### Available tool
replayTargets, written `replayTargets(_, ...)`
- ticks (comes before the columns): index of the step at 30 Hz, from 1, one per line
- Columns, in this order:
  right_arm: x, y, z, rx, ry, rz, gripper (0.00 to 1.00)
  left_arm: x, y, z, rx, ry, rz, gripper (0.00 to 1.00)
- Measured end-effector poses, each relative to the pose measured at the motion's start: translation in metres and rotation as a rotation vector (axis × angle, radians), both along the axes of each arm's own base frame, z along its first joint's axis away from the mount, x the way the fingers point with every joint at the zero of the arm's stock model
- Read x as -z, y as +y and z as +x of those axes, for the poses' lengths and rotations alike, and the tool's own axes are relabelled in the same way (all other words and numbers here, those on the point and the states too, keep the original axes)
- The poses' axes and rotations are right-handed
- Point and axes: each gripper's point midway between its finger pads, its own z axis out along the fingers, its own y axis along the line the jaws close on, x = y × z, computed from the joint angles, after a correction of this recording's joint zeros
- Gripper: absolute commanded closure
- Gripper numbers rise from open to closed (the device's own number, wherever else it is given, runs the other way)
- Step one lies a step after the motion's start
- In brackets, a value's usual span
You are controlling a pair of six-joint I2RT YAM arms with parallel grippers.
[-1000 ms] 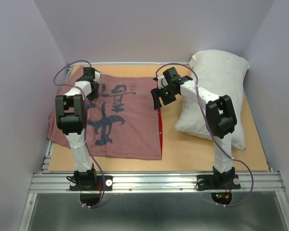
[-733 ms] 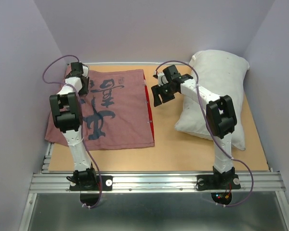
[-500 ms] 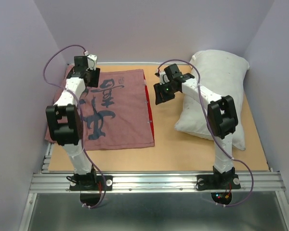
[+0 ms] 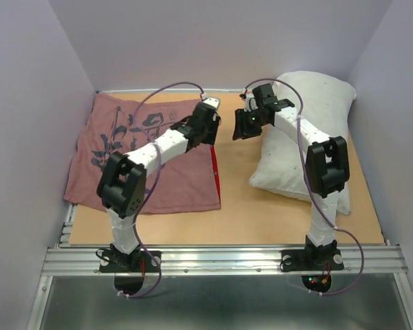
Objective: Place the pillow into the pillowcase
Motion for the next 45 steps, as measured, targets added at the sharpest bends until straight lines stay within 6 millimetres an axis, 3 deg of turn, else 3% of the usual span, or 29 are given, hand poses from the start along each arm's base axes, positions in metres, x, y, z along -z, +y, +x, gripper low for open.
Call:
replayTargets(5, -0.026, -0.019, 0.008, 0.040, -0.050, 0.026, 0.49, 0.070, -0.034, -0.009, 0.011, 0.116, 0.106, 0.48)
replayTargets(9, -0.033, -0.023, 0.004, 0.042, -0.055, 0.038, 0.49, 0.095, -0.028, -0.005, -0.033, 0.158, 0.166, 0.50)
replayTargets(17, -0.027, -0.021, -0.002, 0.031, -0.033, 0.044, 0.48, 0.093, -0.019, 0.006, -0.071, 0.150, 0.171, 0.54)
replayTargets(33, -0.021, -0.021, -0.006, 0.027, -0.013, 0.044, 0.48, 0.125, -0.031, 0.008, -0.037, 0.211, 0.178, 0.55)
replayTargets(45, -0.021, -0.021, -0.006, 0.026, -0.013, 0.043, 0.48, 0.124, -0.031, 0.011, -0.040, 0.208, 0.189, 0.69)
